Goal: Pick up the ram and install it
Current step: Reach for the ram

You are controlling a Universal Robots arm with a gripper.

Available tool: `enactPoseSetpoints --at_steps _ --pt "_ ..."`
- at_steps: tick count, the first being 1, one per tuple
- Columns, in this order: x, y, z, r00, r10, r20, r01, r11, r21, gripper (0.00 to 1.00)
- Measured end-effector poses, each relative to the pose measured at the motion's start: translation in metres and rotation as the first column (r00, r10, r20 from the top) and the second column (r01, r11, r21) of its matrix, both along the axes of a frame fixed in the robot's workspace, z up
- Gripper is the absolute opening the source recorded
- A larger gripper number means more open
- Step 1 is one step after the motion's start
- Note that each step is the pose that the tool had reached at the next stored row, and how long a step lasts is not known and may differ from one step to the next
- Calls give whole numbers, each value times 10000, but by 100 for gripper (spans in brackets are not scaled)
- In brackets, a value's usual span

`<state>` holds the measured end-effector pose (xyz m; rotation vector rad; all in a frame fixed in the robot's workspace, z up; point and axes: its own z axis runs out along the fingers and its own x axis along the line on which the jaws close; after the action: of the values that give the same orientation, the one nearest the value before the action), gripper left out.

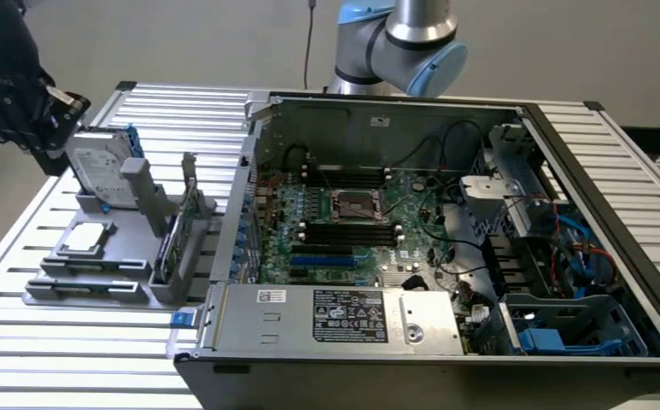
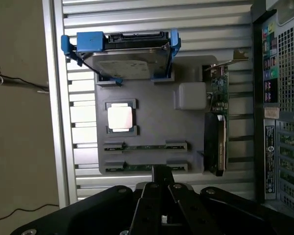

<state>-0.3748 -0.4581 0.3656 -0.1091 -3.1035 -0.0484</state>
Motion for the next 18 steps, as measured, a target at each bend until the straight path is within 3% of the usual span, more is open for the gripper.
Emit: enactPoseSetpoints --at_steps 11,18 --pt "-32 -39 -57 9991 409 -115 -409 9992 1 11" --pt "-67 -40 -77 9984 552 -116 -552 9985 -5 11"
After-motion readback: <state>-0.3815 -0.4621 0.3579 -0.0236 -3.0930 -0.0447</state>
